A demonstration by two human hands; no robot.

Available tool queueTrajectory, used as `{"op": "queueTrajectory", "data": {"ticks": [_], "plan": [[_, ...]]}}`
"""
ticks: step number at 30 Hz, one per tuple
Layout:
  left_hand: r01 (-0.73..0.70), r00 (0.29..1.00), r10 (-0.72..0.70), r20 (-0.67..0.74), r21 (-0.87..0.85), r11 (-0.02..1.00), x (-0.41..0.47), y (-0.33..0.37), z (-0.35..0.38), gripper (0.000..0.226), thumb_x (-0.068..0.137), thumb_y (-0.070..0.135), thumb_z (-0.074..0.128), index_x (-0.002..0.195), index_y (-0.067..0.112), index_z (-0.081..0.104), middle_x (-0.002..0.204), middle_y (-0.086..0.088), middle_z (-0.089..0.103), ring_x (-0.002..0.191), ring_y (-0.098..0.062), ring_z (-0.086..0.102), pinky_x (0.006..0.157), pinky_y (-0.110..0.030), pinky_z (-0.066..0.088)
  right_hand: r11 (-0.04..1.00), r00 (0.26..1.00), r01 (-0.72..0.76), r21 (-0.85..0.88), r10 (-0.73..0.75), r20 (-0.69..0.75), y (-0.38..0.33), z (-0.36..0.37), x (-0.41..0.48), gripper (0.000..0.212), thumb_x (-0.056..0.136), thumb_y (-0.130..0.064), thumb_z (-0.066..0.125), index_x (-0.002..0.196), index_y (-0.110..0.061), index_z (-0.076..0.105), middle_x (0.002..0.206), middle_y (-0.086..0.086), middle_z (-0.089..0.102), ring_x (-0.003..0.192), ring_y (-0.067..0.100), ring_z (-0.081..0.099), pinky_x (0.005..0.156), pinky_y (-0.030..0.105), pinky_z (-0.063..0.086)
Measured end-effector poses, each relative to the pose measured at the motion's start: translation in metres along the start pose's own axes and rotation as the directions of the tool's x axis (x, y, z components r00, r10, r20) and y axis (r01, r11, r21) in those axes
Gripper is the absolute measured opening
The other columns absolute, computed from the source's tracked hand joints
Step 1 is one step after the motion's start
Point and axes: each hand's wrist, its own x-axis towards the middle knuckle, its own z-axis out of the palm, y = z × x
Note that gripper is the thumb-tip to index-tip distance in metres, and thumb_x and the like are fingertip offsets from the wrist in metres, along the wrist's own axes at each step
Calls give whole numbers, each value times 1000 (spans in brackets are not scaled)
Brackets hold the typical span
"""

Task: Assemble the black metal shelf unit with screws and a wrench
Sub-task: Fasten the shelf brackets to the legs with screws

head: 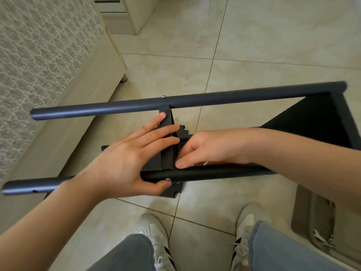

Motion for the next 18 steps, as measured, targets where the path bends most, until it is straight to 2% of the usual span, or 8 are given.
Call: {"op": "queueTrajectory", "data": {"ticks": [3,6,8,10,12,14,16,18], "plan": [[5,1000,-5,1,-14,1000,8,-8,-4,75,81,61,60,141,17,56,159,4,38,155,-17,17,112,-51,43,984,992,71,-164,-86,-87,-5,0,-12,22,92,-31,65,106,-18,75,99,1,75,97,20,69,96,41,53],[6,1000,-6,4,-13,1000,13,-12,-7,74,82,62,59,141,17,57,159,5,39,154,-16,17,113,-51,41,948,973,96,-302,-153,-172,-11,5,-16,22,94,-30,62,104,-16,75,98,5,74,92,23,67,92,45,53],[21,1000,-21,19,0,1000,14,-13,-8,76,82,64,57,143,19,55,159,7,37,154,-13,15,115,-49,39,927,957,90,-364,-182,-225,-12,10,-18,23,96,-31,59,104,-16,75,97,5,73,89,21,66,86,41,54],[62,997,-61,46,-11,998,15,-13,-10,78,81,67,53,147,26,49,161,14,30,154,-5,7,119,-43,33,907,939,79,-413,-207,-274,-12,15,-19,23,97,-31,57,104,-16,74,93,3,73,84,16,66,78,31,53],[125,989,-121,85,-46,991,16,-12,-10,78,82,70,48,151,35,40,162,25,17,151,5,-4,119,-34,26,892,913,78,-445,-243,-328,-10,19,-19,22,98,-28,56,102,-16,74,87,2,71,77,12,63,66,22,46],[194,977,-187,101,-71,978,16,-9,-8,75,83,70,45,152,42,34,158,35,7,146,15,-9,119,-29,21,881,878,83,-466,-286,-384,-8,22,-20,19,98,-24,56,103,-17,73,83,0,68,72,8,59,60,19,39],[269,961,-260,99,-92,959,15,-5,-6,71,85,67,47,152,48,31,154,42,3,142,21,-6,119,-28,22,869,855,92,-486,-319,-409,-8,24,-20,18,97,-21,57,105,-18,73,85,-1,67,73,8,58,61,21,38],[324,944,-317,95,-78,943,12,0,-5,69,86,67,47,151,52,27,155,43,4,136,19,9,112,-28,32,859,848,95,-503,-334,-411,-8,26,-20,19,97,-21,57,108,-19,72,89,-3,67,77,9,58,64,18,39]]}}
